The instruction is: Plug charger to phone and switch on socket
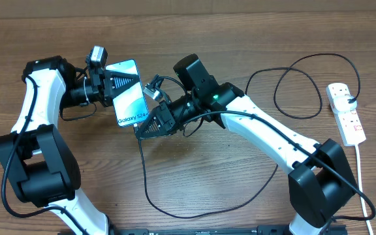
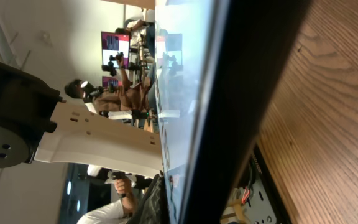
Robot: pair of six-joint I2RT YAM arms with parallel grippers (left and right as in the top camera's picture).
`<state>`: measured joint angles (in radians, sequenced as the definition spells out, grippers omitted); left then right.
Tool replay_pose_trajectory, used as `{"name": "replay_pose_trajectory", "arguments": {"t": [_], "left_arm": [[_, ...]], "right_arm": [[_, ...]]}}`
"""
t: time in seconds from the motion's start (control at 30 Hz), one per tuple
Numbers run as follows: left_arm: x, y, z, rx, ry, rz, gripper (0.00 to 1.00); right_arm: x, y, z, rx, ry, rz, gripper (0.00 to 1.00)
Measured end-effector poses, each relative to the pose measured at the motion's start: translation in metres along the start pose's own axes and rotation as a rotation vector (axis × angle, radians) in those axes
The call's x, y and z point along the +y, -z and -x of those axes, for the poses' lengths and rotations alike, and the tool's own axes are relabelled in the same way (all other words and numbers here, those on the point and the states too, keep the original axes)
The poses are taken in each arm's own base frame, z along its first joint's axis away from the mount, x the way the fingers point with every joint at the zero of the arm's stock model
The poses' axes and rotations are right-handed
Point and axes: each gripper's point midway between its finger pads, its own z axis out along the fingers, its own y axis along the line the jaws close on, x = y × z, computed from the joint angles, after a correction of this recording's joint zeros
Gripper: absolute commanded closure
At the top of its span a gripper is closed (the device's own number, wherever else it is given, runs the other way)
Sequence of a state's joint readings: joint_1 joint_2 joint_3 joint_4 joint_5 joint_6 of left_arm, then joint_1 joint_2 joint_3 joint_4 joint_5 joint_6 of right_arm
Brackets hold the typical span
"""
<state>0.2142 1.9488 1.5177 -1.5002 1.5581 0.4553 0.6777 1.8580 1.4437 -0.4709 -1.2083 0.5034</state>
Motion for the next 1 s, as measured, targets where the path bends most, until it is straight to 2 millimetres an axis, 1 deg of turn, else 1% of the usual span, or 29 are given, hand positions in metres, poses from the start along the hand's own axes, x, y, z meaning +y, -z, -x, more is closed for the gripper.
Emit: {"name": "replay_pose_trajectory", "arguments": {"t": [0.33,1.0], "left_arm": [[-0.0002,0.0006,0.0006,-0.003,-0.002,-0.002,0.96],[-0.0004,0.0038,0.0025,-0.013,-0.001,-0.003,0.96]], "right_arm": [[-0.0013,-0.0014,0.0017,-0.009,-0.019,-0.012,0.96],[0.0036,-0.0047,0.0089,-0.029,-0.026,-0.007,0.96]]}}
